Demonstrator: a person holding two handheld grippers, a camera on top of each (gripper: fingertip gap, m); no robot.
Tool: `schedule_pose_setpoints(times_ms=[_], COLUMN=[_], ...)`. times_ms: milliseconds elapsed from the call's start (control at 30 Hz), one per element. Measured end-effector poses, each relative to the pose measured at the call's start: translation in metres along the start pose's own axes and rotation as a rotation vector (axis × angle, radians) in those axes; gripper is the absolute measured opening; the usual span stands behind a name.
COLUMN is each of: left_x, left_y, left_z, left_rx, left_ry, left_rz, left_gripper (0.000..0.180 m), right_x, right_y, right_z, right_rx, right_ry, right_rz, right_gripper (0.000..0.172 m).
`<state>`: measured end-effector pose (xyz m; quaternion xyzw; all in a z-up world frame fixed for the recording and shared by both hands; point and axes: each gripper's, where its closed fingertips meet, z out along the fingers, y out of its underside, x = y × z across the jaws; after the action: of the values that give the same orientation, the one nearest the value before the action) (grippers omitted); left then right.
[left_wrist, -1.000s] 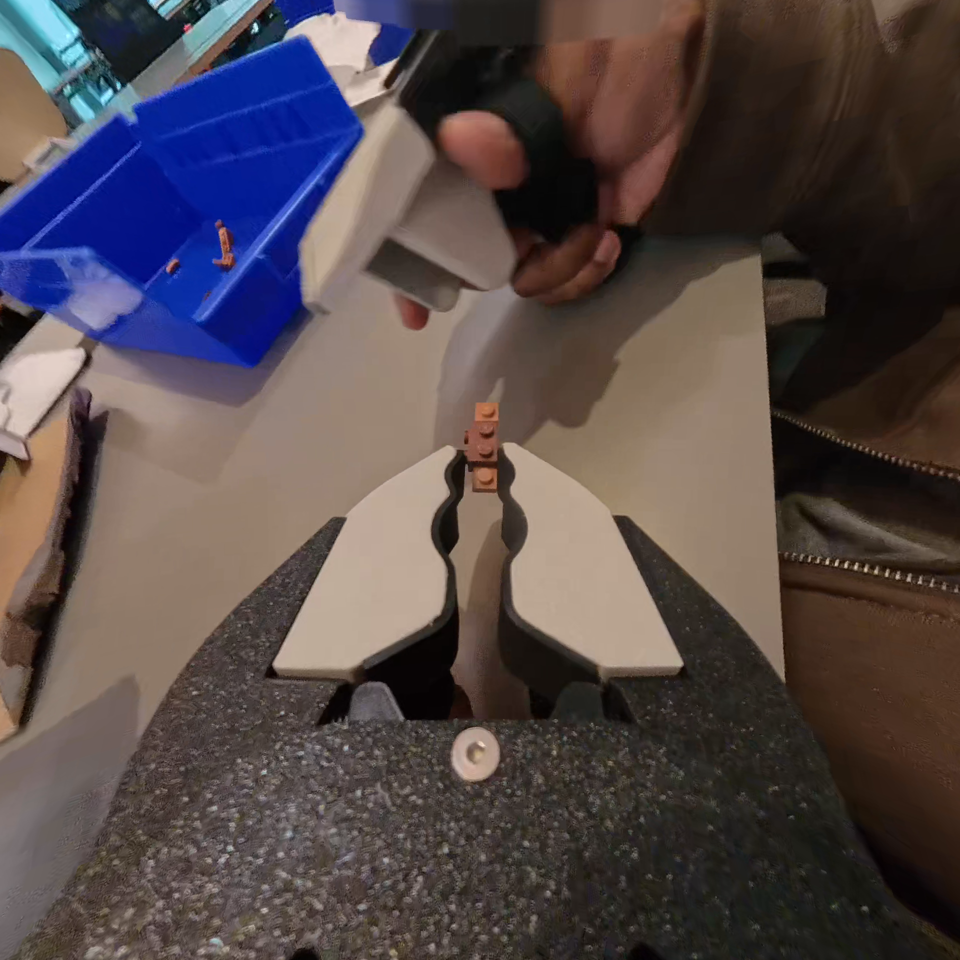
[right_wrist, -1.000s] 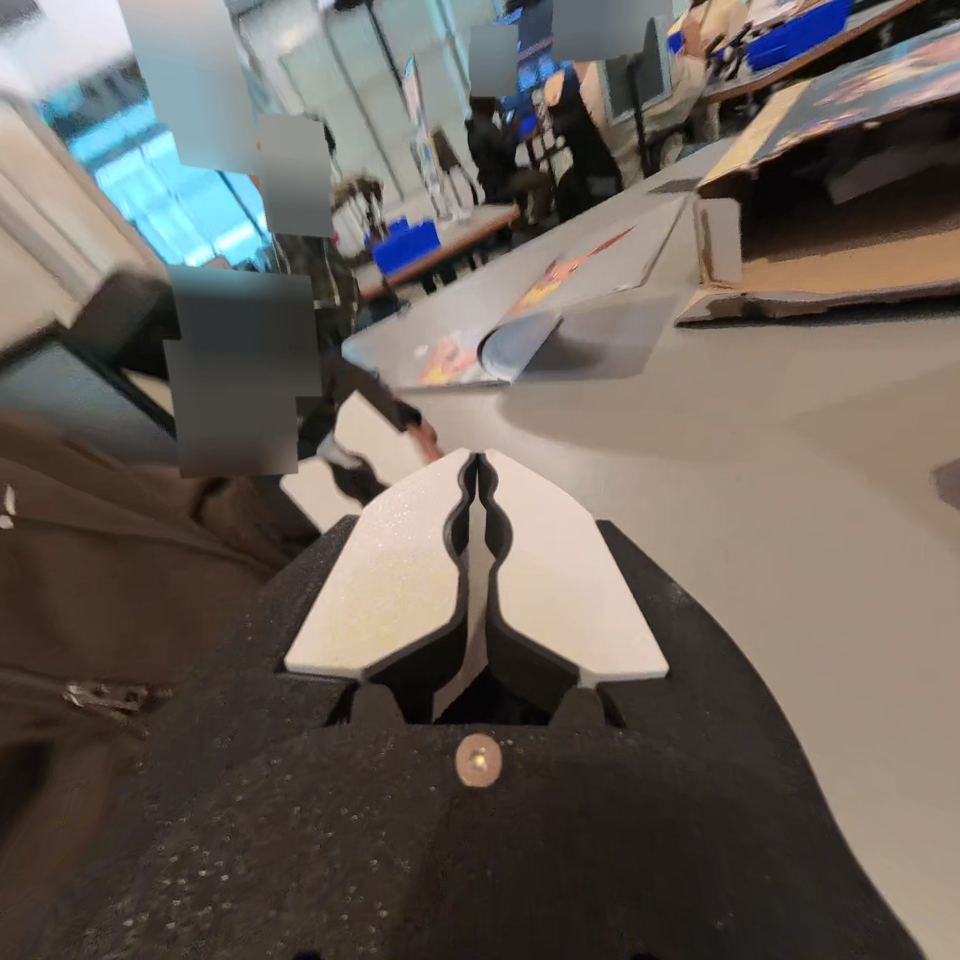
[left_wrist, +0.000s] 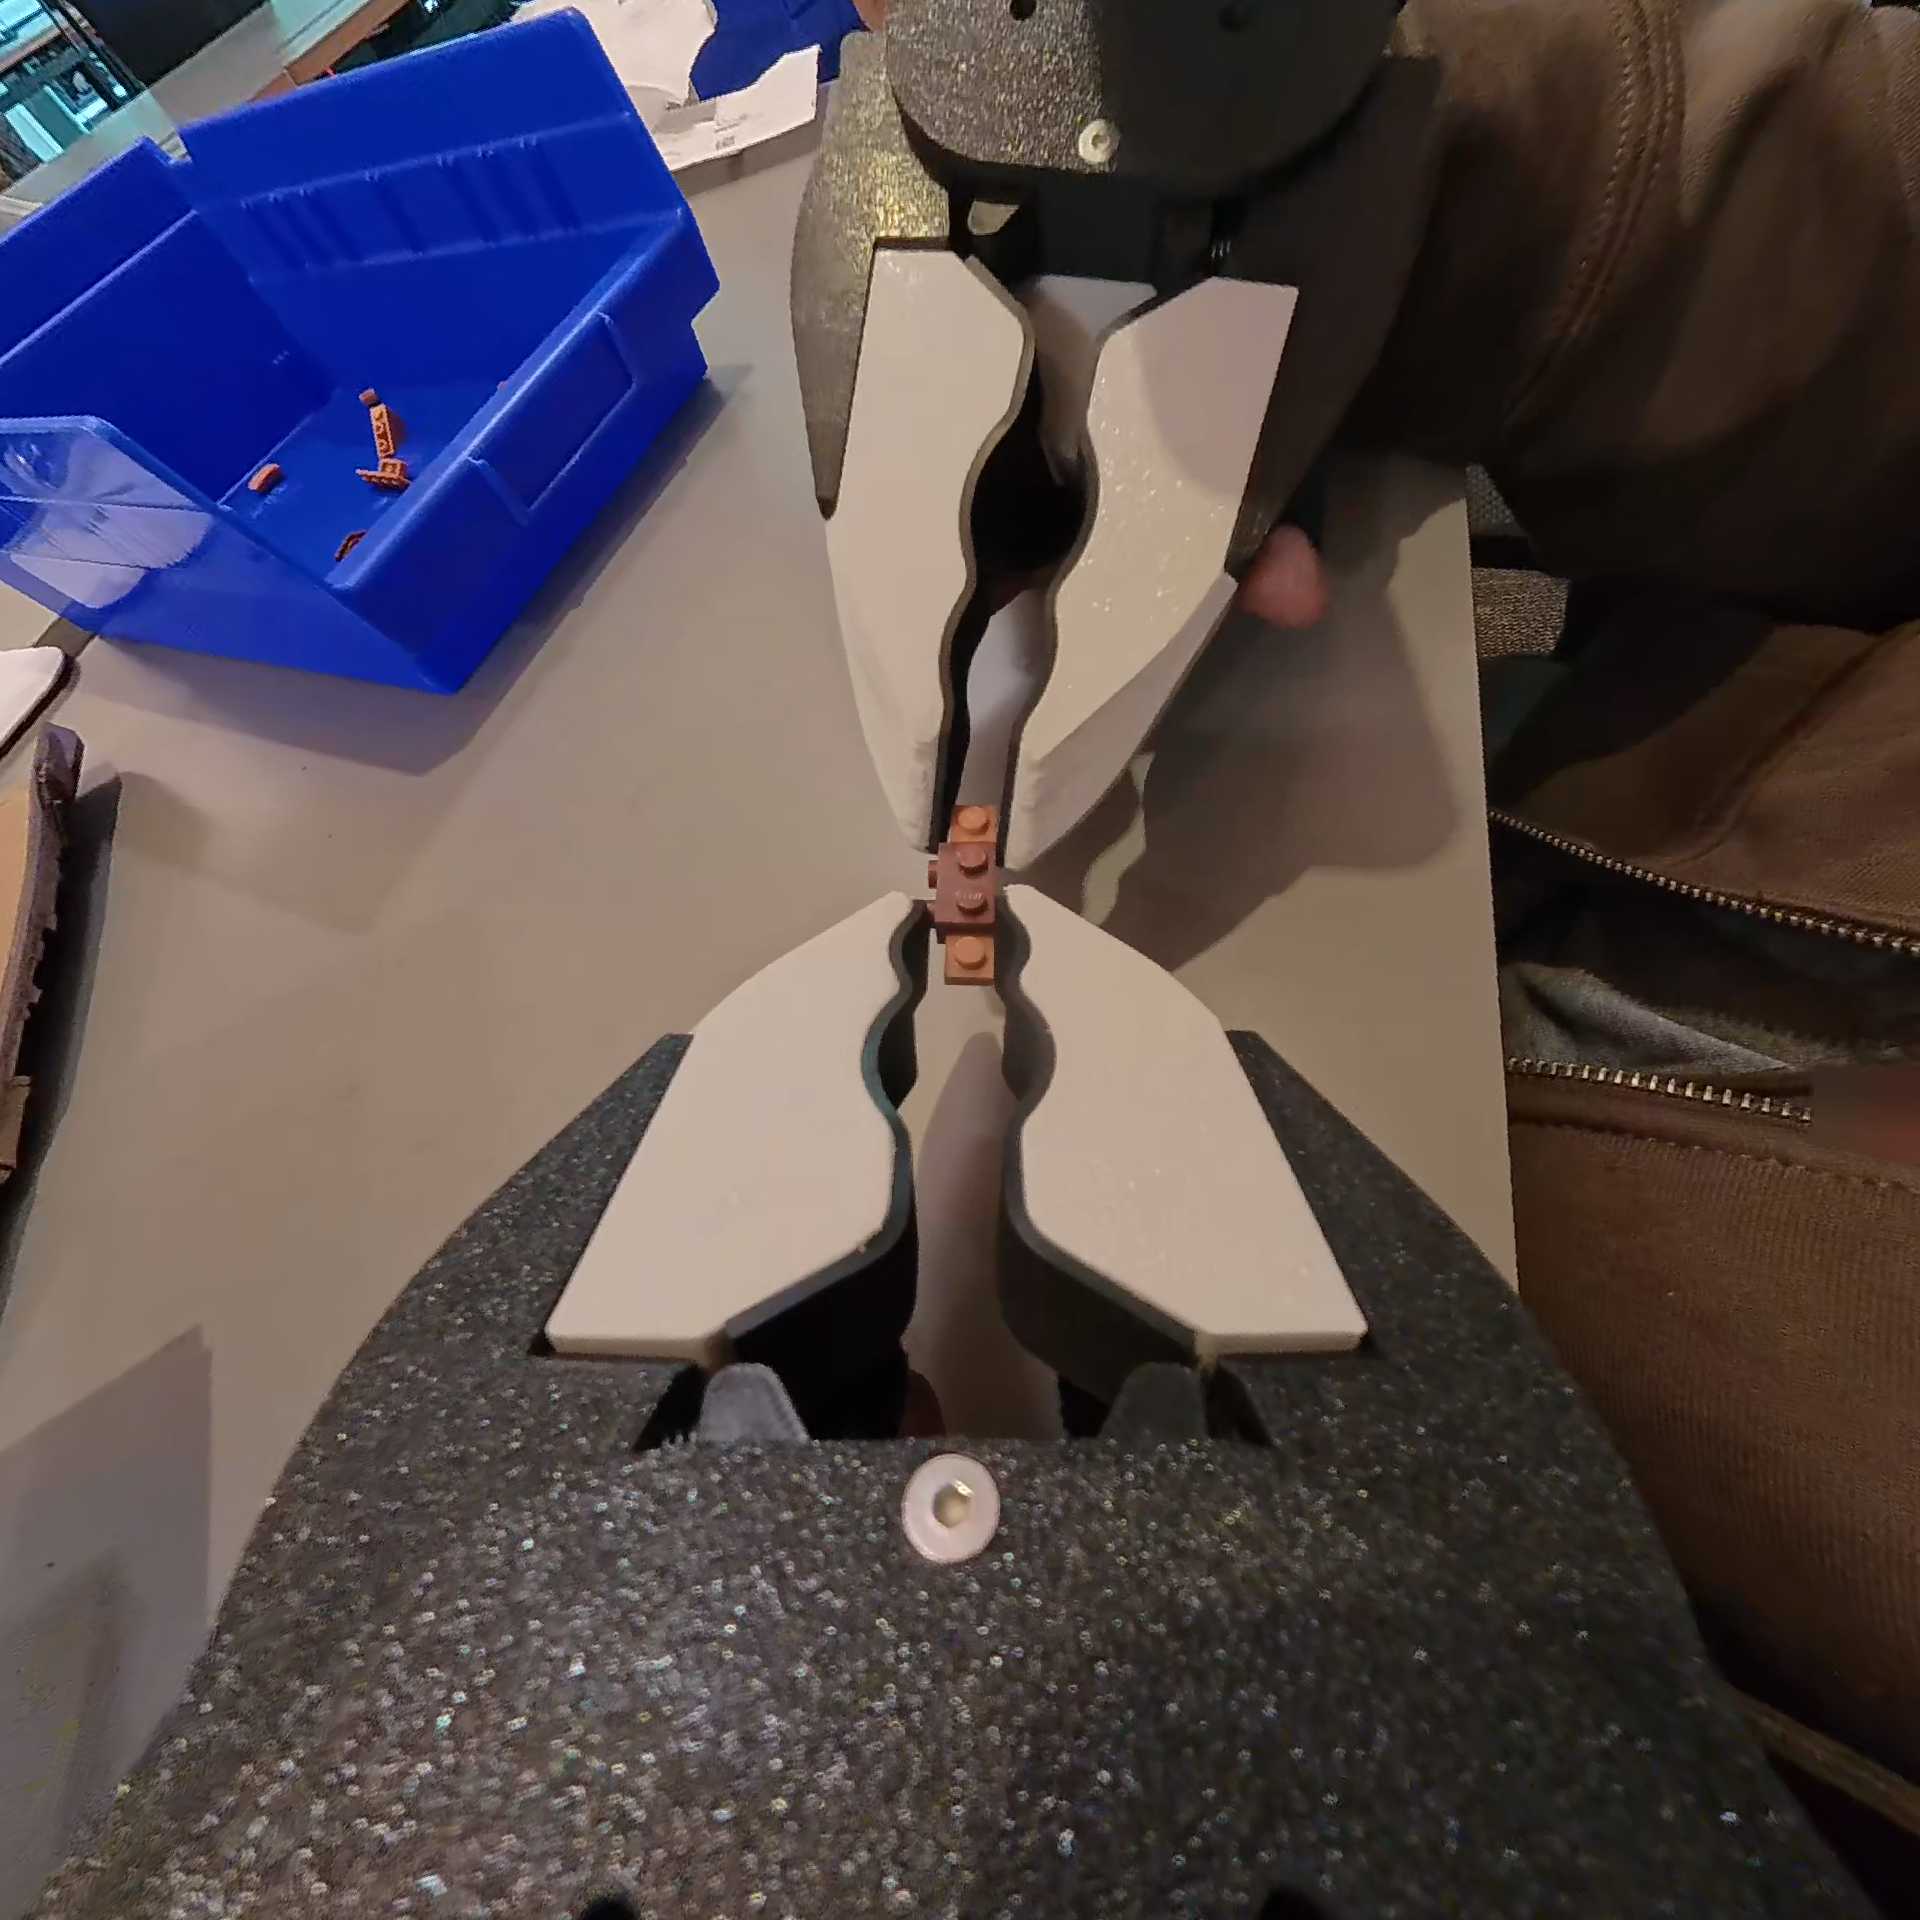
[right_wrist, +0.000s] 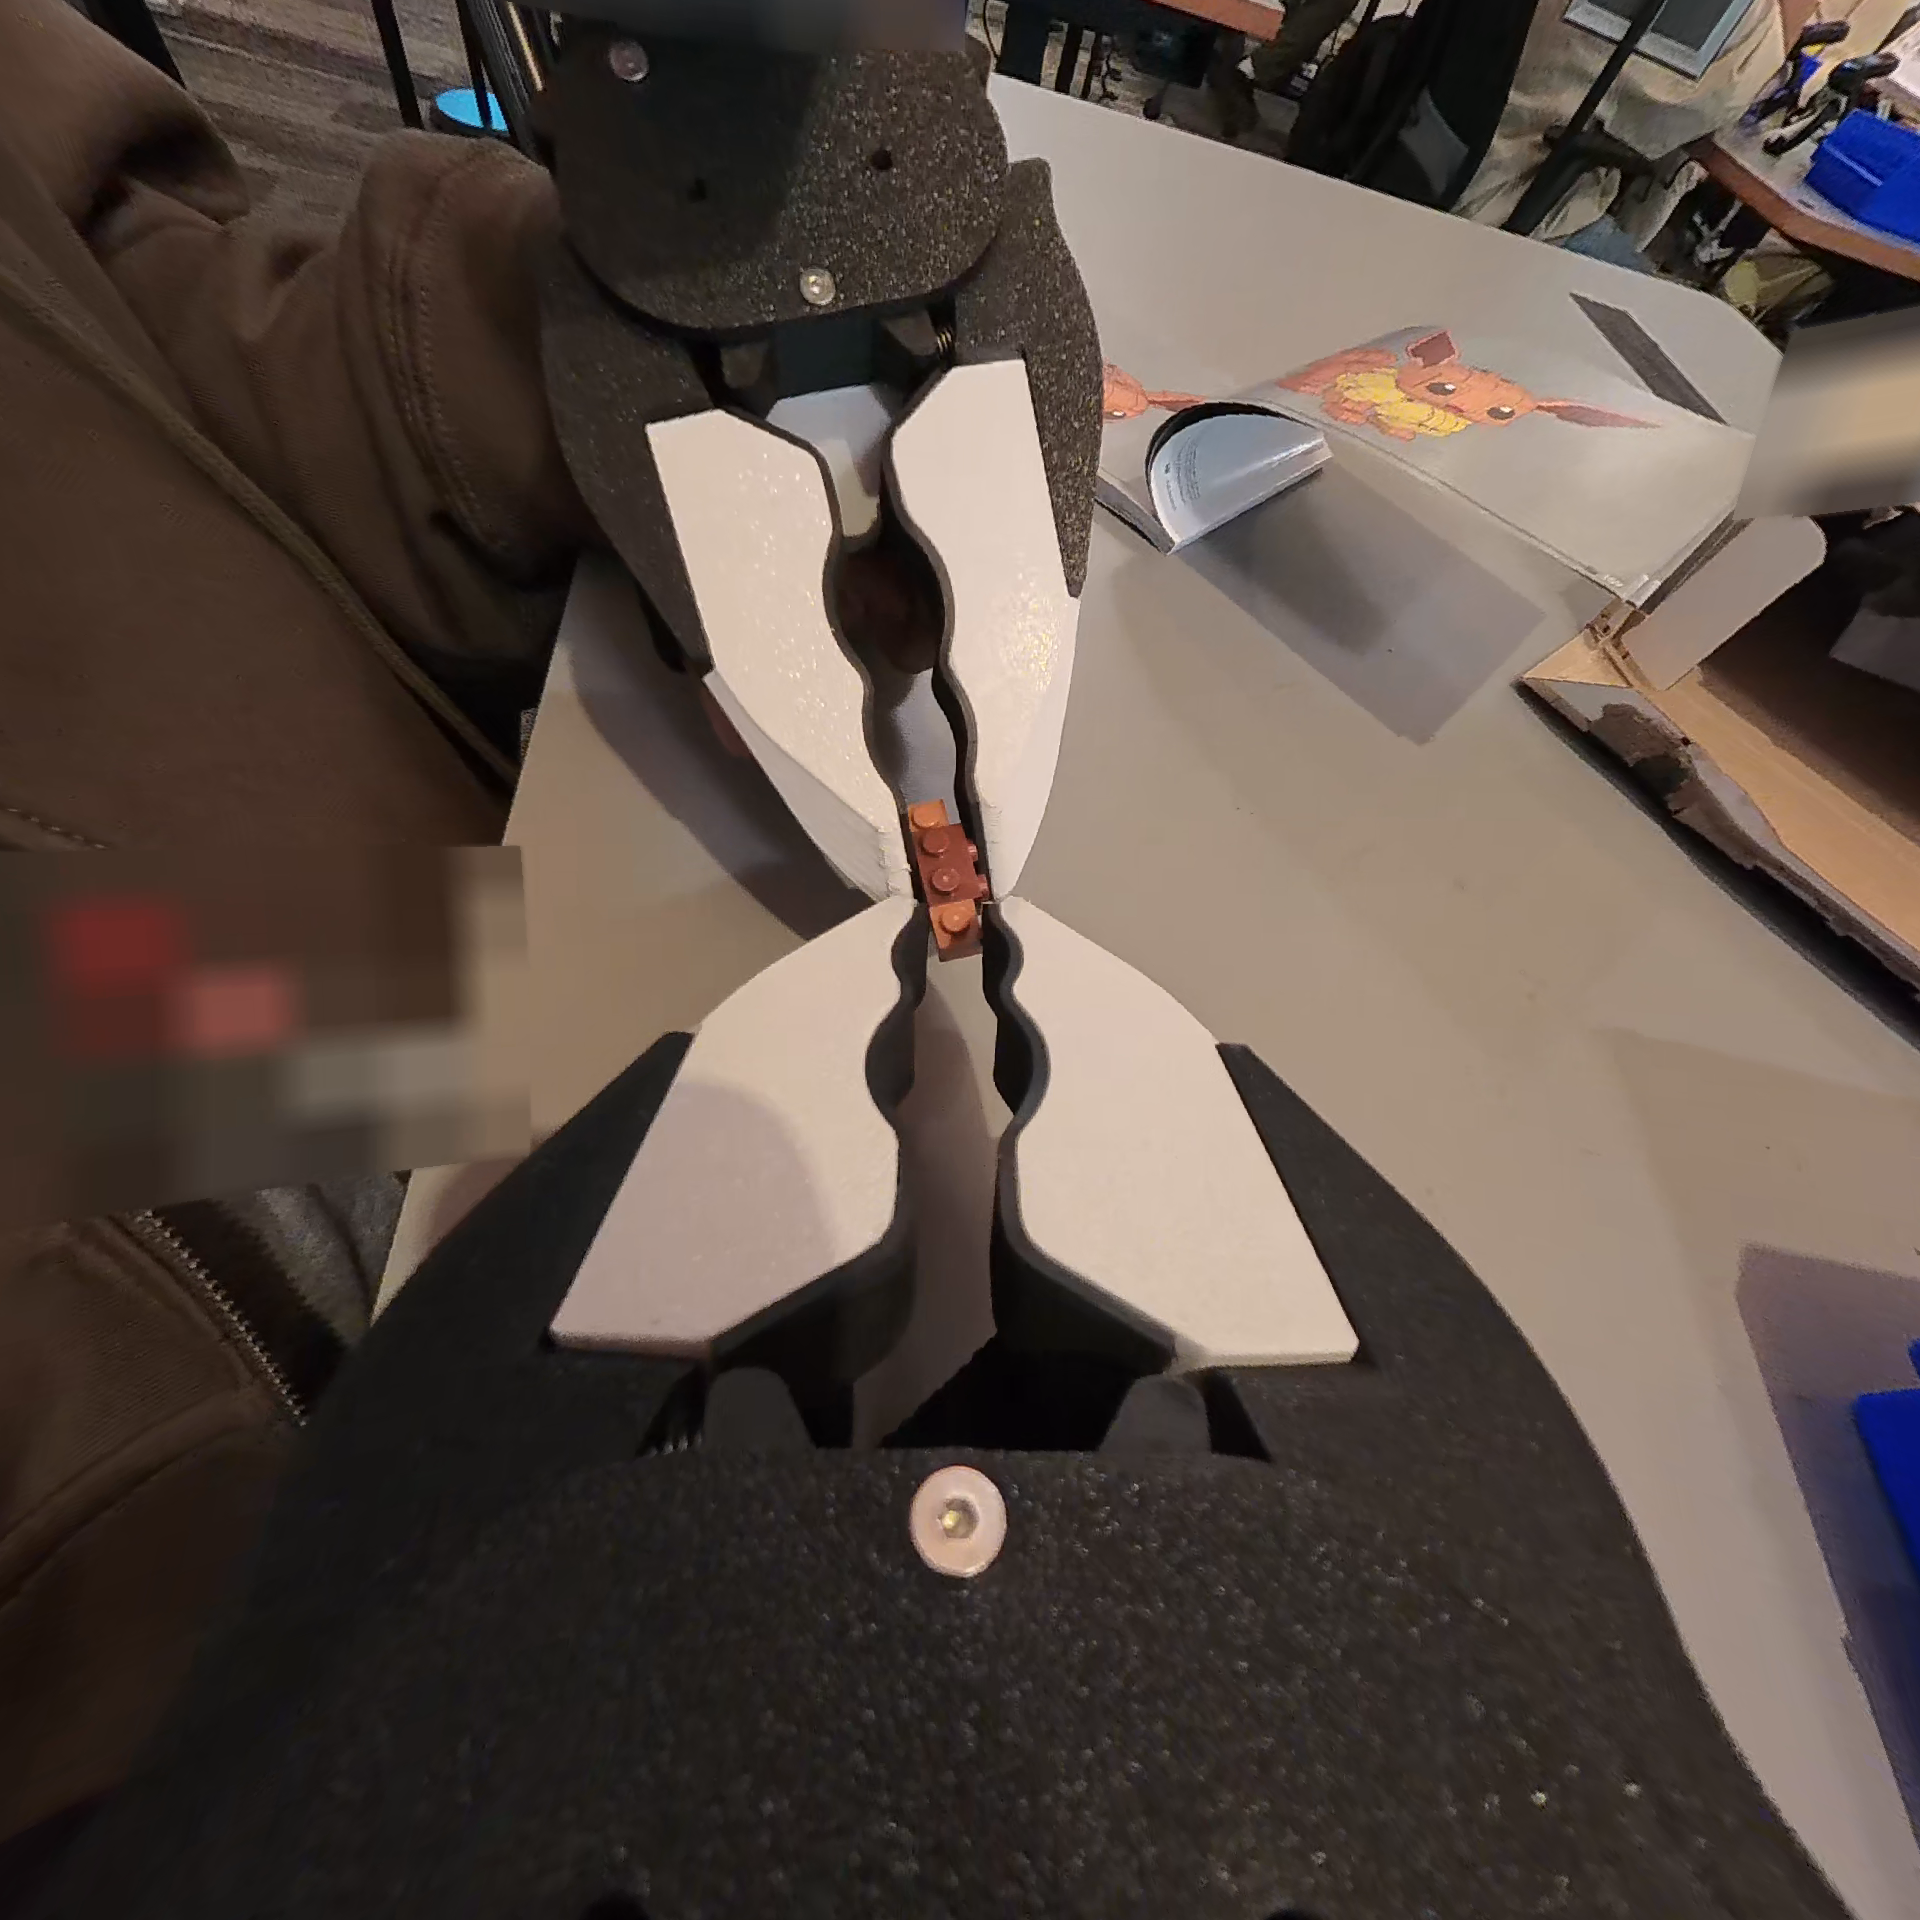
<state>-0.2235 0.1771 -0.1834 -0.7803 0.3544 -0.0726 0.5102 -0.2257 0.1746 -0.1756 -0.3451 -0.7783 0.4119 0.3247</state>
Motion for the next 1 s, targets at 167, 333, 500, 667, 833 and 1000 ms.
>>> schedule_pose_setpoints(times_ms=[167, 333, 500, 667, 833, 1000], left_x=[0.000, -0.005, -0.011, -0.018, -0.020, -0.026], left_y=[-0.002, -0.011, -0.014, -0.012, -0.013, -0.004], left_z=[-0.001, -0.004, -0.006, -0.005, -0.005, 0.001], left_rx=[0.017, 0.070, 0.072, 0.050, 0.052, -0.038], left_ry=[-0.001, -0.040, -0.118, -0.180, -0.202, -0.285], left_rz=[-0.001, 0.016, 0.082, 0.132, 0.167, 0.252], left_gripper=[0.012, 0.012, 0.012, 0.012, 0.012, 0.006], right_x=[0.001, 0.005, 0.011, 0.016, 0.017, 0.024], right_y=[-0.003, -0.012, -0.016, -0.017, -0.019, -0.025], right_z=[-0.002, -0.007, -0.007, -0.005, -0.007, -0.010], right_rx=[0.014, 0.099, 0.144, 0.159, 0.183, 0.248], right_ry=[-0.015, -0.077, -0.119, -0.131, -0.130, -0.127], right_rz=[0.041, 0.239, 0.387, 0.477, 0.486, 0.554], right_gripper=[0.009, 0.008, 0.009, 0.009, 0.008, 0.007])
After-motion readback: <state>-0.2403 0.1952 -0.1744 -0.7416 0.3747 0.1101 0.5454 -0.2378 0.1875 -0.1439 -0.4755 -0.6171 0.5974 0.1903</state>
